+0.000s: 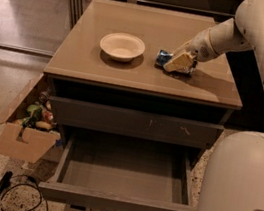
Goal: Place redbull can into middle drawer
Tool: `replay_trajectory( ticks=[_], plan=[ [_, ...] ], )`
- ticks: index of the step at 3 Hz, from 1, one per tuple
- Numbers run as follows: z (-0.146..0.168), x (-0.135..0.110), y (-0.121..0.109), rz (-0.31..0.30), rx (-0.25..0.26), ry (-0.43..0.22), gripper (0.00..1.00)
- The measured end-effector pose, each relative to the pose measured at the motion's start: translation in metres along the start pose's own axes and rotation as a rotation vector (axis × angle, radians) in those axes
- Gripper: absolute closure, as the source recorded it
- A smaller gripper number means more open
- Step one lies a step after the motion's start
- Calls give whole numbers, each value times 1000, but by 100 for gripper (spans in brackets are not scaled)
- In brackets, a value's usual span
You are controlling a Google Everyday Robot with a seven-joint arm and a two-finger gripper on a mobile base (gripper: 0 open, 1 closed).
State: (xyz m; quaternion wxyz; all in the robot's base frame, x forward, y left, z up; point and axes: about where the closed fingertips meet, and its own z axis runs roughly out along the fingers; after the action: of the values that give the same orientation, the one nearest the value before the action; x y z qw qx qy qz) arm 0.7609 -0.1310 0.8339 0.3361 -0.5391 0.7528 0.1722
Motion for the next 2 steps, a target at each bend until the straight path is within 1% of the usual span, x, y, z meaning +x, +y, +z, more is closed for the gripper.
replay_trajectory(
  ticks=[1, 2],
  plan=[
    [-10, -10, 0, 3, 5, -23, 100],
    [-39, -28, 1, -13, 32, -55, 100]
  ],
)
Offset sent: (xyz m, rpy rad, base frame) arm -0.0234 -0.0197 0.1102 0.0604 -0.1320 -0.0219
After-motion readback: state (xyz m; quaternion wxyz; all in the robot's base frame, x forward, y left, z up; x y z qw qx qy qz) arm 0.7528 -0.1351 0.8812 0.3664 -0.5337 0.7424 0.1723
